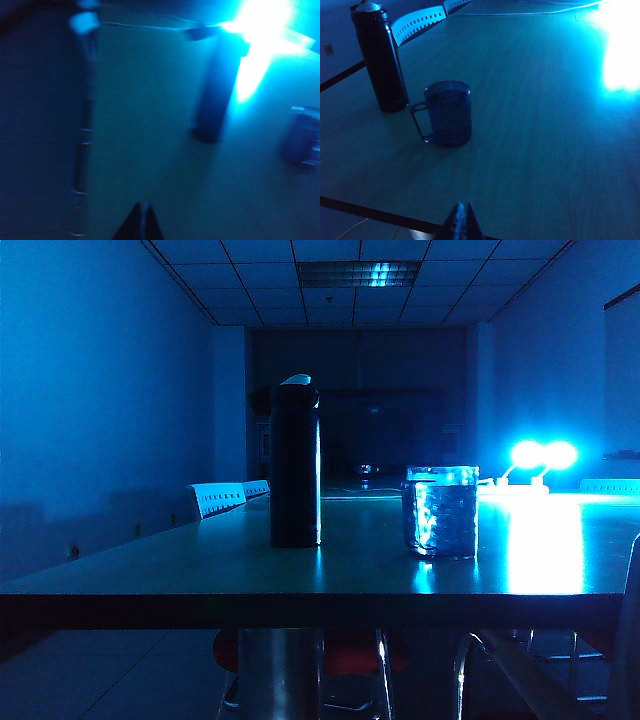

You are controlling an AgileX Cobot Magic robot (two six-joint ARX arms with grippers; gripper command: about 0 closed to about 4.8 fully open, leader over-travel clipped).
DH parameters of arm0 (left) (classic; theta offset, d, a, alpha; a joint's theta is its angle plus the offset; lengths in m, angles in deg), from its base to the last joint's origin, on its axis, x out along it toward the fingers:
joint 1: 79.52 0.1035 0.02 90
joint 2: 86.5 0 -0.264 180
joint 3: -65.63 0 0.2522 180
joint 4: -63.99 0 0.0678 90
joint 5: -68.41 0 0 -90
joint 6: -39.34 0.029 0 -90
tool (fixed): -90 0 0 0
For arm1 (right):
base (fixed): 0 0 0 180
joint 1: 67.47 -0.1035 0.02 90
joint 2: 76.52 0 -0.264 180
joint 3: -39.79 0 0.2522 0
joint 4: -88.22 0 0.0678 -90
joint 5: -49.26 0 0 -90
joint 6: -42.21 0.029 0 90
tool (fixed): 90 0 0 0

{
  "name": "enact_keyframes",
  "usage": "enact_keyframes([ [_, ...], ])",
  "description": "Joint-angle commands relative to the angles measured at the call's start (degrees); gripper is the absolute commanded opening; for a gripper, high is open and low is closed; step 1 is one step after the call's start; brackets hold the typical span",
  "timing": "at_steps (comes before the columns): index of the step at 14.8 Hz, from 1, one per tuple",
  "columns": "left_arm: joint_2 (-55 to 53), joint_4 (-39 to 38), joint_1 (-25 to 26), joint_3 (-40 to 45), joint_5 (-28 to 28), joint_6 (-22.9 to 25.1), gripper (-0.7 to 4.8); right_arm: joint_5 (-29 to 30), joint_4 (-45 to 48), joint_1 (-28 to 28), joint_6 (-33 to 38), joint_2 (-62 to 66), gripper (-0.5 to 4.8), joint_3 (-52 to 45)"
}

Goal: Pick up the black thermos cup, pour some water from it into the cup, and then put the thermos cup back on the table.

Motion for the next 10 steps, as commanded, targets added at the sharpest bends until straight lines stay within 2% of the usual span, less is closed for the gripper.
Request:
enact_keyframes([
  [1,4.9,2.1,3.9,4.0,0.4,0.0,-0.06,0.0,0.8,0.0,0.0,0.0,-0.01,0.3],
  [4,10.5,1.5,7.6,7.1,0.5,-0.2,-0.06,0.0,0.8,0.0,0.0,0.0,-0.01,0.3],
  [10,12.2,-0.3,7.9,10.5,1.2,0.1,-0.06,-0.2,0.8,0.0,0.0,0.0,-0.01,0.3],
])
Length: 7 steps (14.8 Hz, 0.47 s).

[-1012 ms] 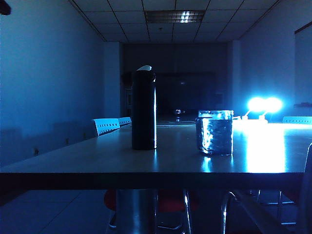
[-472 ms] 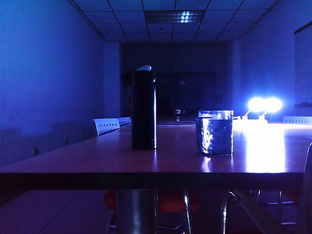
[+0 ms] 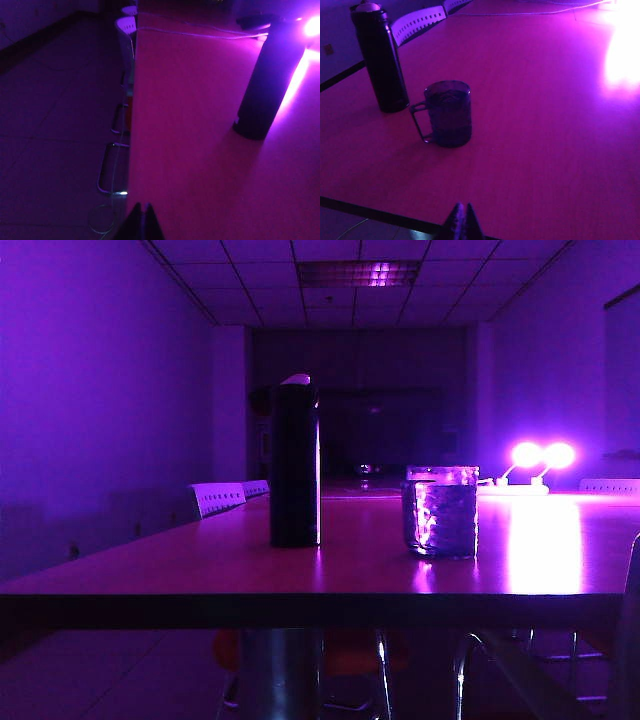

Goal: Pick up the black thermos cup, pour some water from it into the cup, and then put the thermos cup back on the table.

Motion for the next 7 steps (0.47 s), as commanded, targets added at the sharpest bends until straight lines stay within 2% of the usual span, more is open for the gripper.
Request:
enact_keyframes([
  [1,-0.1,-0.3,-0.1,0.0,-0.2,0.2,-0.06,-0.1,0.8,0.0,0.0,0.0,-0.01,0.3],
  [5,-0.1,-0.2,-0.1,0.0,1.5,3.7,-0.06,-0.1,0.8,0.0,0.0,0.0,-0.01,0.3],
  [7,-0.1,-0.3,-0.1,0.0,1.6,4.0,-0.06,-0.1,0.8,0.0,0.0,0.0,-0.01,0.3],
])
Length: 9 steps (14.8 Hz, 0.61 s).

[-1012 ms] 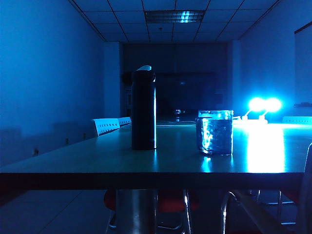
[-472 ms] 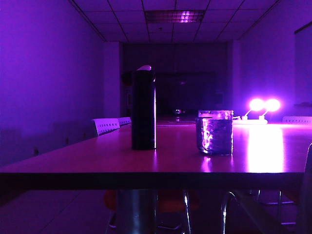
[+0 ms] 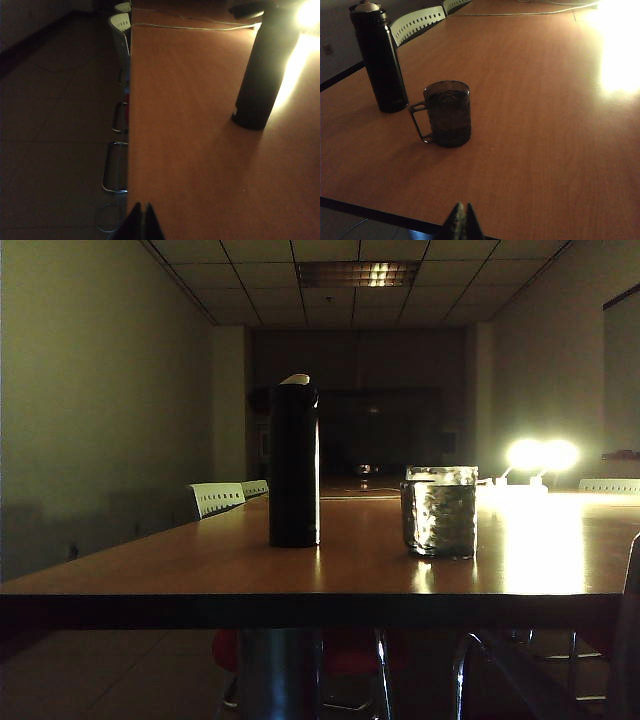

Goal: Pick up the black thermos cup, pour some water from it into the cup, and then put the thermos cup back on the table.

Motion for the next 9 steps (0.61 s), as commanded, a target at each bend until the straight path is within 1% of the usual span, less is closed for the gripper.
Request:
enact_keyframes([
  [1,-0.1,0.3,0.0,0.0,1.4,0.7,-0.06,-0.1,0.8,0.0,0.0,0.0,-0.01,0.3],
  [3,-0.1,0.3,0.1,0.0,1.7,0.6,-0.06,-0.1,0.8,0.0,0.0,0.0,-0.01,0.3],
  [4,-0.1,0.3,2.5,0.0,3.5,0.6,-0.06,-0.1,0.8,0.0,0.0,0.0,-0.01,0.3],
  [6,-0.1,0.3,10.1,0.0,9.6,0.6,-0.06,-0.1,0.8,0.0,0.0,0.0,-0.01,0.3],
  [7,-0.1,0.3,12.7,0.0,10.6,0.5,-0.06,0.1,0.8,0.0,0.0,0.0,-0.01,0.3],
  [8,-0.1,0.3,12.8,0.0,9.5,0.6,-0.06,-0.1,0.8,0.0,0.0,0.0,-0.01,0.3],
  [9,-0.1,0.3,11.7,0.0,7.8,0.6,-0.06,-0.1,0.8,0.0,0.0,0.0,-0.01,0.3],
])
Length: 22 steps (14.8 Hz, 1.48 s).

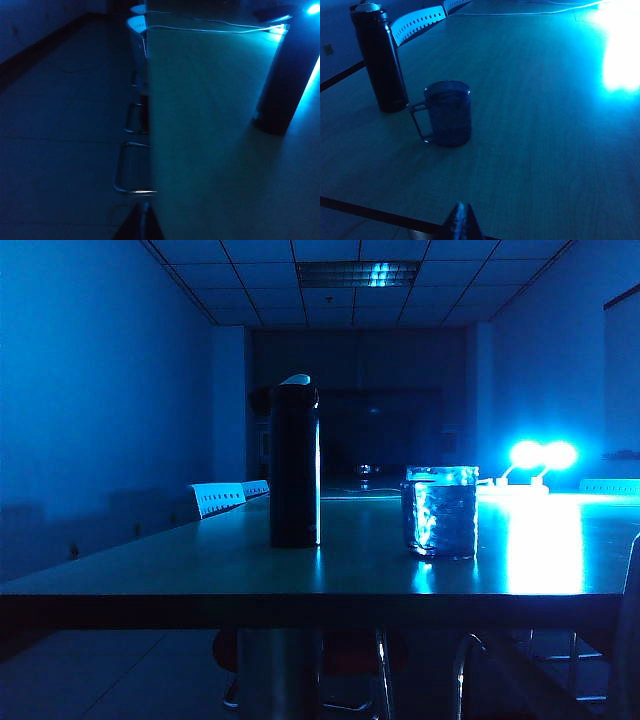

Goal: Pick up the black thermos cup, pour some water from it into the cup, and then put the thermos cup back on the table.

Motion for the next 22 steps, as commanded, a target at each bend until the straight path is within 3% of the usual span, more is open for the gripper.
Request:
enact_keyframes([
  [1,-0.1,0.3,-3.3,0.0,-4.4,0.2,-0.06,-0.1,0.8,0.0,0.0,0.0,-0.01,0.3],
  [11,-0.1,-0.7,-4.9,0.0,-5.6,0.2,-0.05,-1.1,0.9,0.0,0.0,0.0,-0.01,0.3],
  [14,-0.1,-0.7,-4.9,0.0,-5.6,0.2,-0.05,-22.1,0.7,0.0,0.0,0.0,-0.01,0.3],
  [16,-0.1,-0.7,-4.9,0.0,-5.6,0.2,-0.05,-28.8,0.8,0.0,0.0,0.0,-0.01,-0.2],
  [19,-0.1,-0.7,-4.9,0.0,-5.5,0.2,-0.05,-31.2,3.8,0.1,0.0,0.0,-0.01,-5.5],
  [22,-0.1,-0.7,-4.9,0.0,-5.5,0.2,-0.05,-25.5,19.5,0.1,0.0,0.0,-0.01,-11.9],
])
